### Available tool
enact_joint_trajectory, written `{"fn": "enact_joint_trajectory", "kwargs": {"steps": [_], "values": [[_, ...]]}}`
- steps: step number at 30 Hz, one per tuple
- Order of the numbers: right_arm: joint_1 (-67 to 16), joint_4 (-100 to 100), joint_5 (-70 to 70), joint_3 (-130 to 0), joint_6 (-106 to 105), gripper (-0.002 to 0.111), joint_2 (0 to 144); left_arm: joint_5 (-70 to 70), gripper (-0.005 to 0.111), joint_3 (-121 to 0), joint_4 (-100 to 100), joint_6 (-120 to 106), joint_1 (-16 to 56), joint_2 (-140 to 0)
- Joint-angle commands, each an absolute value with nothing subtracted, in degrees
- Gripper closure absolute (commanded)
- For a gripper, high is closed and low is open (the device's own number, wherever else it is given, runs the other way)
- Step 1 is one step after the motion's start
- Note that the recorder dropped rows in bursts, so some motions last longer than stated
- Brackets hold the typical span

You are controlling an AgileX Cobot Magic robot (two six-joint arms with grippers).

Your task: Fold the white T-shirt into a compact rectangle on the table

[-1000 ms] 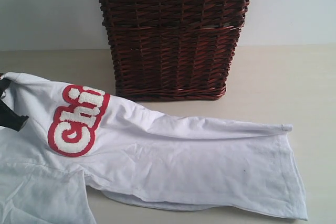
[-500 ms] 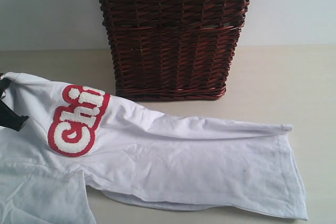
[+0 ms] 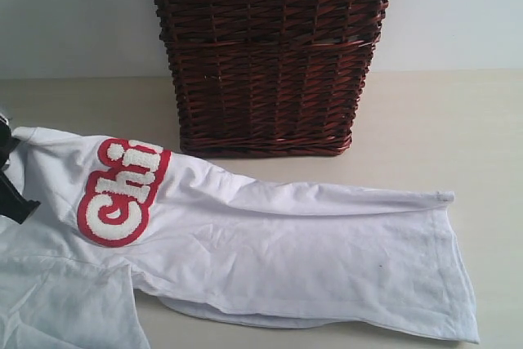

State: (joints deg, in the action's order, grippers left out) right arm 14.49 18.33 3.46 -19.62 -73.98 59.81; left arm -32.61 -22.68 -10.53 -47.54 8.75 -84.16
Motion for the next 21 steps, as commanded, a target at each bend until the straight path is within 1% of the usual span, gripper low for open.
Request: {"fn": "enact_joint_trajectory", "kwargs": {"steps": [1,21], "values": [[14.72,18.13,3.5,-19.35,-73.75,0.065,59.33,-35.03,0.107,-22.72,-11.12,-49.18,8.67,-83.04],[14.72,18.23,3.59,-19.35,-72.7,0.065,59.33,-36.06,0.107,-22.72,-11.12,-49.09,8.67,-82.41]]}}
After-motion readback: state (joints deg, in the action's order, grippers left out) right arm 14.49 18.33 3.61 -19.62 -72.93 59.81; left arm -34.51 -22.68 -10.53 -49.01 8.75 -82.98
